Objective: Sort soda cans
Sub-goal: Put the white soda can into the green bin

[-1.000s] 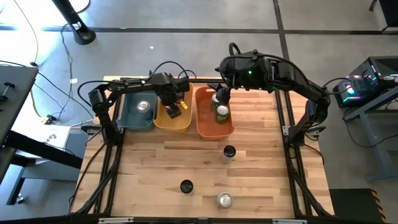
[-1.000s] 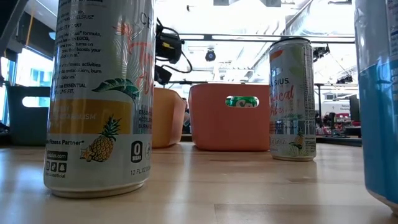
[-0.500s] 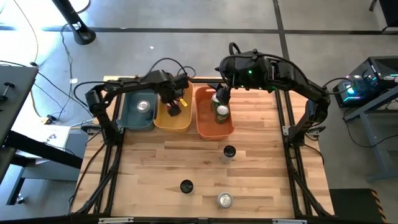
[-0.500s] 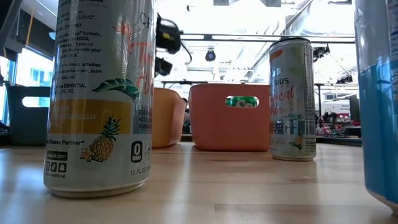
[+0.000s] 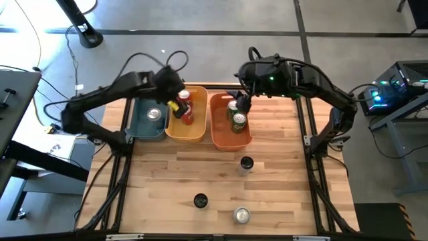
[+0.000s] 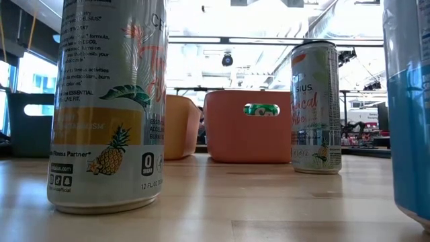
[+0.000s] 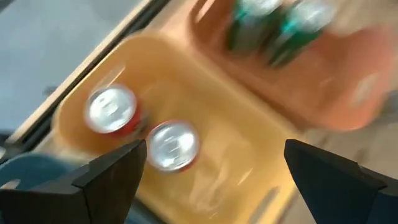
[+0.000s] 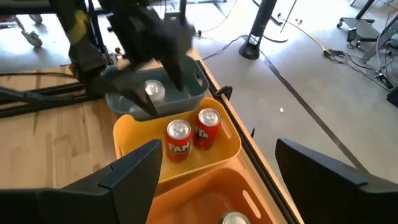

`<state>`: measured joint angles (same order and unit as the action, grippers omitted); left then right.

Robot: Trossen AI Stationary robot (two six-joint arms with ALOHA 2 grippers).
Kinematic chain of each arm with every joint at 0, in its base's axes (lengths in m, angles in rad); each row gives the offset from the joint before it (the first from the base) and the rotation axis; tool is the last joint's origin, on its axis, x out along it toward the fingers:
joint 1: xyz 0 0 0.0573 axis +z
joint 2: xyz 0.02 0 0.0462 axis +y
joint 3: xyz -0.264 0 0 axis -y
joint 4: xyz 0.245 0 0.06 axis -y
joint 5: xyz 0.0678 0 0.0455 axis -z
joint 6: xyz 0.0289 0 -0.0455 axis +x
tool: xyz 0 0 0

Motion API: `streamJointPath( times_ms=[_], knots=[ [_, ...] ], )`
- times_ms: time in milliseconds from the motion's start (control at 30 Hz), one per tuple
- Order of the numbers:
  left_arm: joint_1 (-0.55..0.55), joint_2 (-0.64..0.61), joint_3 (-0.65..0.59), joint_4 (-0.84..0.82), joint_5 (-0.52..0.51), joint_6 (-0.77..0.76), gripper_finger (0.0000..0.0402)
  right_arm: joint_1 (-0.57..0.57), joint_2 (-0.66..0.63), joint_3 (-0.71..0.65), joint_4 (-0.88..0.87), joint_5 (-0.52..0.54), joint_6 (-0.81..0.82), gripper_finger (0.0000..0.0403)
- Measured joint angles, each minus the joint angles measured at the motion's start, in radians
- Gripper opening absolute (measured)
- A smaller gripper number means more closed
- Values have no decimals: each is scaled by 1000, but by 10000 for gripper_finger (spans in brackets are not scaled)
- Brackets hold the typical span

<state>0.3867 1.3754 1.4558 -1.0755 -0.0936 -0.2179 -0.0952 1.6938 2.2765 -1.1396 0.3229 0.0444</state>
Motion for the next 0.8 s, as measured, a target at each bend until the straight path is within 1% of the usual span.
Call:
streamJointPath(
  times_ms=[100, 233, 333, 433, 500, 600, 700, 733, 800],
  knots=[
    [-86, -82, -71, 122, 0, -56, 373, 5, -18, 0, -46, 0, 7, 307],
    [-240, -159, -201, 259, 3, -119, 372, 7, -33, 0, -109, 5, 37, 307],
    [-350, -180, -302, 333, -2, -161, 372, 7, -35, 0, -159, 10, 53, 307],
    [-435, -184, -374, 388, -2, -222, 372, 7, -35, 0, -226, 9, 72, 307],
    [-474, -185, -402, 422, -4, -255, 371, 7, -35, 0, -261, 9, 94, 307],
    [-510, -186, -410, 478, -50, -282, 371, 7, -35, 0, -332, 17, 134, 307],
    [-521, -210, -410, 534, -92, -260, 371, 7, -35, -4, -437, 80, 186, 307],
    [-520, -223, -410, 555, -102, -247, 371, 7, -39, -21, -432, 95, 199, 307],
    [-516, -246, -410, 572, -126, -219, 371, 7, -70, -93, -419, 87, 218, 307]
  ],
)
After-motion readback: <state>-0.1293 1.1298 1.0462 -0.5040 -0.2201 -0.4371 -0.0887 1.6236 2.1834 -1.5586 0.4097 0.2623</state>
